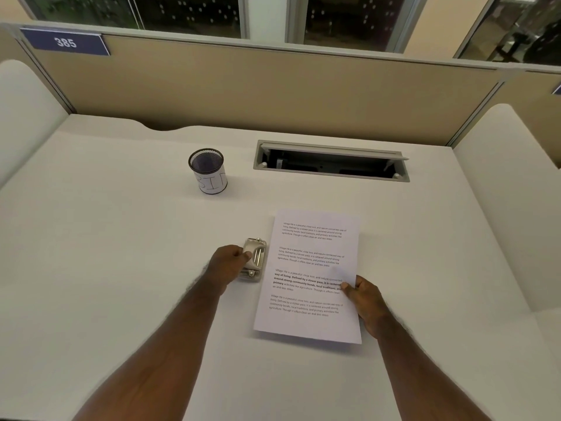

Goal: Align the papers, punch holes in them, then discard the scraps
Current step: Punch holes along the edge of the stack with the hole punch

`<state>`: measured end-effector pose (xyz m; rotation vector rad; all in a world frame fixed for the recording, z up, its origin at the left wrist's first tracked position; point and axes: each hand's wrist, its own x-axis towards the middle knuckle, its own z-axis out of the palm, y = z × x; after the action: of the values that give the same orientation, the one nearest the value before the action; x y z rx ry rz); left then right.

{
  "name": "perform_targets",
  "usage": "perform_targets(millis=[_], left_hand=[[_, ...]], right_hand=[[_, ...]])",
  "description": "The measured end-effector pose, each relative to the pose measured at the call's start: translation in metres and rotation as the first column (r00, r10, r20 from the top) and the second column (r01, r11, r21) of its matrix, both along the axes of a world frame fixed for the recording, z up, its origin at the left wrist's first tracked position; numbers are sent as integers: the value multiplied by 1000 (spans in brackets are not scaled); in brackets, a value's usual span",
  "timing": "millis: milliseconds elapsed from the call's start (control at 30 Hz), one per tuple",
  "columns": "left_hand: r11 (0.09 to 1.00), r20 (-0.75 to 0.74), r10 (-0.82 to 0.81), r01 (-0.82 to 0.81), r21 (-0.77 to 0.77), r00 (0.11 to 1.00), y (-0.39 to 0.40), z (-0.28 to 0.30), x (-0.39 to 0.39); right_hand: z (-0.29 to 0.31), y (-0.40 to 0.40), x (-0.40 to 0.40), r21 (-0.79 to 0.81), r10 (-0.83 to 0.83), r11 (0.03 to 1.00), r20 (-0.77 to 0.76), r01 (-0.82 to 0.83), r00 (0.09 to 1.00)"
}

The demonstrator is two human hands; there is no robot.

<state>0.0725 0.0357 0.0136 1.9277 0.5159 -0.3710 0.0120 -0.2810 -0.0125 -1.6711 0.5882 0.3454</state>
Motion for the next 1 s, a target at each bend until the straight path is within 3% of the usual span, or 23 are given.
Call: perform_targets(millis=[267, 567, 1000], left_hand=[[1000, -12, -7, 7, -17, 1000, -10, -2, -2], [997, 1, -32, 32, 75, 999, -23, -3, -3], [1000, 8, -2, 2, -28, 1000, -22, 3, -7]], right_hand=[[0, 0, -1, 17, 7, 1000, 17, -8, 1000], [3, 3, 0, 0, 15, 1000, 17, -15, 1000], [2, 3, -1, -22, 22, 1000, 27, -22, 999]])
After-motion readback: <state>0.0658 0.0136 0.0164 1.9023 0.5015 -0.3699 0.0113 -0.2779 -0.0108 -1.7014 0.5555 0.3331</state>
